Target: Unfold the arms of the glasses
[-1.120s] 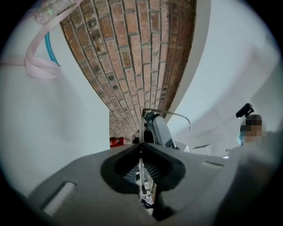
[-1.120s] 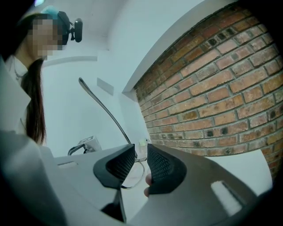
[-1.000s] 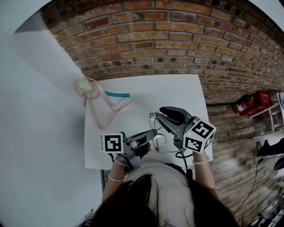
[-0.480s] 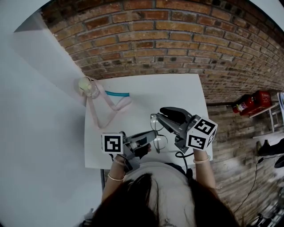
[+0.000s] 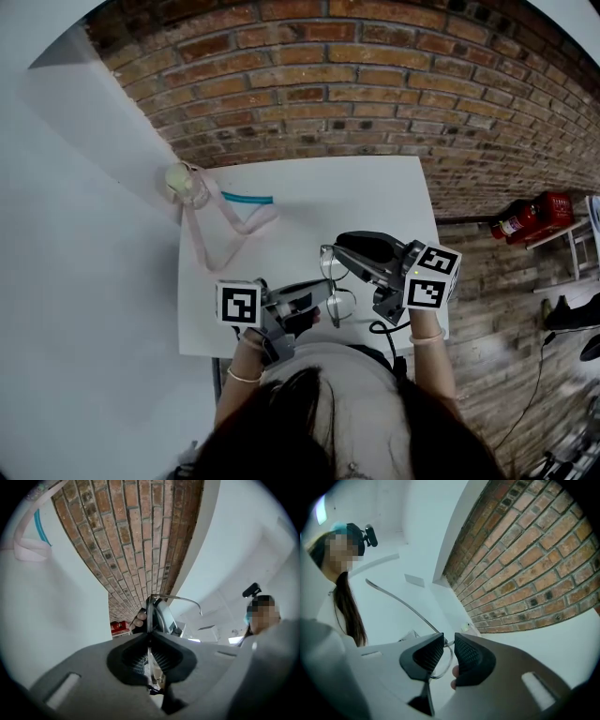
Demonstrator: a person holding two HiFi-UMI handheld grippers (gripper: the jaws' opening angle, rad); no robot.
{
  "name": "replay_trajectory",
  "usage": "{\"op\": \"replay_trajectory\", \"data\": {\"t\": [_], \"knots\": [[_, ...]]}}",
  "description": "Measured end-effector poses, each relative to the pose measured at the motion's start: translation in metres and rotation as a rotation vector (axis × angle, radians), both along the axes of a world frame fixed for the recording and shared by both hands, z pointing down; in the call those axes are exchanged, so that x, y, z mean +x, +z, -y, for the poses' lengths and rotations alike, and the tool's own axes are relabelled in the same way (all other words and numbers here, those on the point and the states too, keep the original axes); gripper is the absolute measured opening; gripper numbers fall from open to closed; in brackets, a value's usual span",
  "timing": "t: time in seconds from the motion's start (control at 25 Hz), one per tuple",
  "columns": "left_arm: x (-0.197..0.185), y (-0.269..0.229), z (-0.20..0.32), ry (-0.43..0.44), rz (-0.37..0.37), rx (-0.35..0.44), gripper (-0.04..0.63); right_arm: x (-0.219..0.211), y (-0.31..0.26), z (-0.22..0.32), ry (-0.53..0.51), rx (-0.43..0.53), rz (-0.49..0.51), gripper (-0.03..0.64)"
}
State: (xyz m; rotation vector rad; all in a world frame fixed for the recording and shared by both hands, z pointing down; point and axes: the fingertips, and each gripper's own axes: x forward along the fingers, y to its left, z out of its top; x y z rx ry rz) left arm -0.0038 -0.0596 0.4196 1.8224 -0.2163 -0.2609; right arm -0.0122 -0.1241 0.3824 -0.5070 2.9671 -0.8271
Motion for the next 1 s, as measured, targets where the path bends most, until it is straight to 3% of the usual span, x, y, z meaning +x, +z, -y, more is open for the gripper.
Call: {"op": "replay_trajectory", "data": {"t": [0.16, 0.36, 0.68, 1.0], "knots": [[-0.002, 0.004, 0.001, 0.005, 0.025, 0.024, 0.023, 0.0, 0.0, -0.001, -0.004, 0.007, -0.002, 0.067], [0.0, 0.001, 0.001, -0.003, -0.012, -0.019, 0.023, 0.0, -0.002, 0.0, 0.002, 0.018, -0.003, 0.067], [-0.003, 0.007, 0.003, -0.019, -0.007, -0.053, 0.023, 0.001, -0.008, 0.0, 0.013, 0.041, 0.002, 0.064], [-0.004, 0.004, 0.006, -0.035, -0.023, -0.054, 0.023, 0.002, -0.016, -0.002, 0.019, 0.062, 0.016, 0.058]]}}
